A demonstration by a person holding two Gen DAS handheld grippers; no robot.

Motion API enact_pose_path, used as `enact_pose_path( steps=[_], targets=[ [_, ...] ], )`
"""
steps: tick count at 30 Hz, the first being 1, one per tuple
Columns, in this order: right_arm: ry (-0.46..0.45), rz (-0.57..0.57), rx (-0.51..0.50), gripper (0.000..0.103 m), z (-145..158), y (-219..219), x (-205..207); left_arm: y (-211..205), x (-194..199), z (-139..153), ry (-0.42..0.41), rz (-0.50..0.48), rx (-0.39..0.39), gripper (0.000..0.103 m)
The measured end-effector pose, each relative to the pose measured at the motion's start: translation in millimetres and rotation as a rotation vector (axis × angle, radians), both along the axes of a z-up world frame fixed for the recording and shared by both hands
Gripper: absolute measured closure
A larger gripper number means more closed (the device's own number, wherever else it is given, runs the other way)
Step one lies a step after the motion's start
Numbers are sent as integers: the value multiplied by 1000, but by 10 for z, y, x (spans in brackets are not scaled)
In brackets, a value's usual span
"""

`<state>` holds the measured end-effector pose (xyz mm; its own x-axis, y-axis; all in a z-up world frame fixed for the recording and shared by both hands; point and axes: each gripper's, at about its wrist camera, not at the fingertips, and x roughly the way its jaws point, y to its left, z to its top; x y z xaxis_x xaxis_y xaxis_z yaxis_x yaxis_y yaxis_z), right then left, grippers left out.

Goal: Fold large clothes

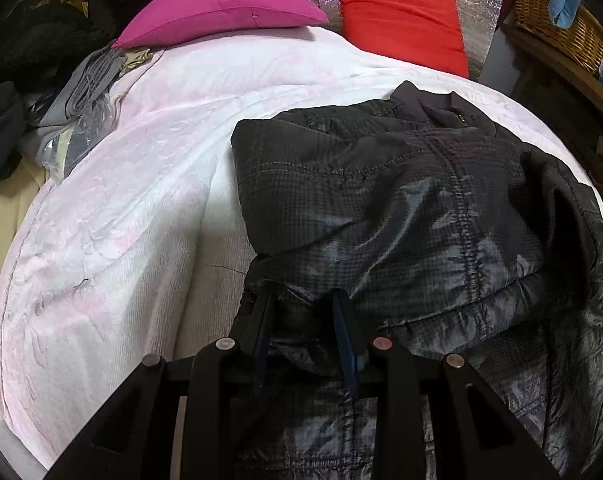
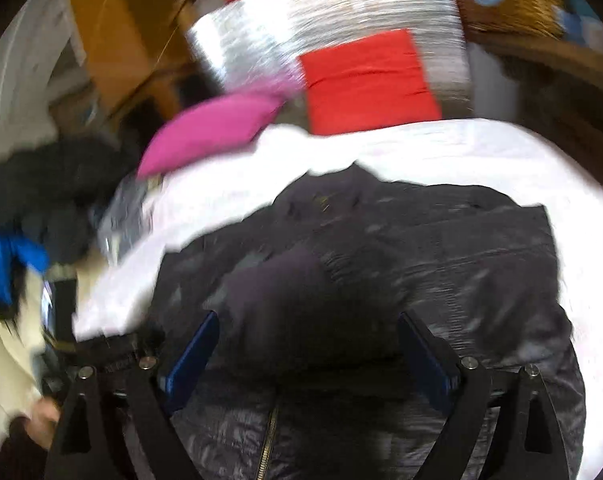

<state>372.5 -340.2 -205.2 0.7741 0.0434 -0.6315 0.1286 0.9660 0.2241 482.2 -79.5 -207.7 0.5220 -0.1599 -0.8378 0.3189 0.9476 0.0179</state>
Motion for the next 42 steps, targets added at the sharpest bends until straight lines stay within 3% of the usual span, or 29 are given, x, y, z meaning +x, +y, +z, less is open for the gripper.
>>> enact_pose_path(
  steps=[5, 7, 8, 11, 14, 19, 21, 23, 27, 33, 34, 36, 39, 42],
  targets=[
    [167, 21, -212, 11, -389, 405, 393, 4, 5, -8, 2, -9, -4, 71],
    [171, 7, -258, 11, -457, 412, 497, -12, -1, -20, -1, -18, 11, 71],
    [147, -15, -241, 11, -423, 364, 484, -22, -7, -23, -5, -23, 19, 71],
    [57, -152, -60, 16, -252, -42, 393, -45, -24, -36, -15, -41, 37, 71],
    [-33, -343, 76, 16, -95, -623, 174, -41, -18, -48, -15, -44, 36, 71],
    [-54, -570, 322, 16, -206, -1590, -293, -37, -13, -65, -20, -41, 36, 71],
    [-91, -605, 465, 16, -303, -1900, -550, -41, -20, -67, -25, -44, 39, 71],
    [-140, -563, 575, 16, -382, -2038, -688, -48, -23, -70, -27, -46, 44, 71],
    [-143, -455, 614, 16, -414, -1990, -652, -46, -3, -54, -10, -41, 41, 71],
    [-7, -451, 441, 16, -368, -1836, -144, -27, 25, -53, 11, -44, 29, 71],
    [23, -456, 437, 18, -425, -1855, -48, -29, 24, -54, 10, -45, 32, 71],
    [100, -474, 417, 48, -535, -1864, 90, -38, 23, -56, 10, -47, 40, 71],
    [121, -445, 299, 78, -437, -1735, 155, -17, 34, -7, 10, -43, 32, 71],
    [41, -434, 262, 84, -227, -1649, -12, 52, 39, 56, -2, -28, 2, 71]
  ],
)
